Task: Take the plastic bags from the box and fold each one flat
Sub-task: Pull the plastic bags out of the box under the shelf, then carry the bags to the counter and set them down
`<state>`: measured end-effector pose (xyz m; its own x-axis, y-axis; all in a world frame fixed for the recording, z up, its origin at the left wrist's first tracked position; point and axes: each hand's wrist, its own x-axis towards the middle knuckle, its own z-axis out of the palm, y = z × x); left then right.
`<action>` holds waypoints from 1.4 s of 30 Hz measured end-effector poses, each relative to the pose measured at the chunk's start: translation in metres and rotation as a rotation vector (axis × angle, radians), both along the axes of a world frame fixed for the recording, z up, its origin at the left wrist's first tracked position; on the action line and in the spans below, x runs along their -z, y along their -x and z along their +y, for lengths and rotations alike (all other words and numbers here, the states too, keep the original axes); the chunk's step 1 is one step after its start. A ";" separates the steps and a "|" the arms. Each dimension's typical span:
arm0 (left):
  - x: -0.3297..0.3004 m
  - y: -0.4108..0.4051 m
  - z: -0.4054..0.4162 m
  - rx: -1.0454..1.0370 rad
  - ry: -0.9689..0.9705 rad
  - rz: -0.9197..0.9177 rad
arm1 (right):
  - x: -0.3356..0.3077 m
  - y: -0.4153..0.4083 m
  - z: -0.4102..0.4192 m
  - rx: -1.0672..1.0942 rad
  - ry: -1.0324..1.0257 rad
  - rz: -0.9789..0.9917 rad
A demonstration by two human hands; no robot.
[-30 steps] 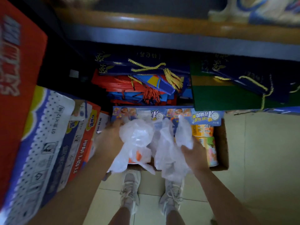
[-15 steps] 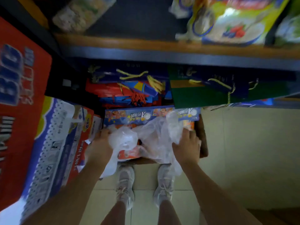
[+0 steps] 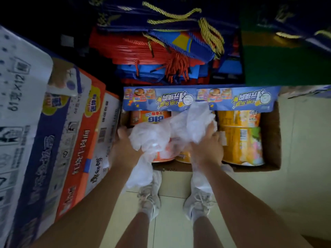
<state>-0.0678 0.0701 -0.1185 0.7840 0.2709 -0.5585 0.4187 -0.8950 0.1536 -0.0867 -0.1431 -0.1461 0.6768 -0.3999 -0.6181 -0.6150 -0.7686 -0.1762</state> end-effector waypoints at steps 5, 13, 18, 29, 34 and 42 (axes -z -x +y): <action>-0.012 -0.004 0.005 0.151 -0.126 0.050 | -0.053 -0.016 -0.040 -0.108 0.003 0.013; -0.187 -0.017 -0.033 0.465 0.015 0.124 | -0.237 0.023 -0.081 0.047 -0.080 0.199; -0.324 -0.035 -0.066 0.652 0.098 0.060 | -0.376 0.053 -0.098 0.283 -0.084 0.079; -0.490 -0.019 -0.256 1.377 0.061 -0.221 | -0.524 0.169 -0.200 0.704 0.067 -0.231; -0.502 0.026 -0.369 1.490 0.141 -0.211 | -0.537 0.235 -0.273 0.888 0.104 -0.232; -0.518 0.061 -0.522 1.577 0.040 -0.233 | -0.535 0.269 -0.385 1.017 0.044 -0.320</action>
<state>-0.1287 -0.4518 0.3999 0.3179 -0.8694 -0.3783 -0.9165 -0.3840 0.1122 -0.3558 -0.5282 0.3891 0.1410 -0.8858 -0.4421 -0.9011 0.0701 -0.4280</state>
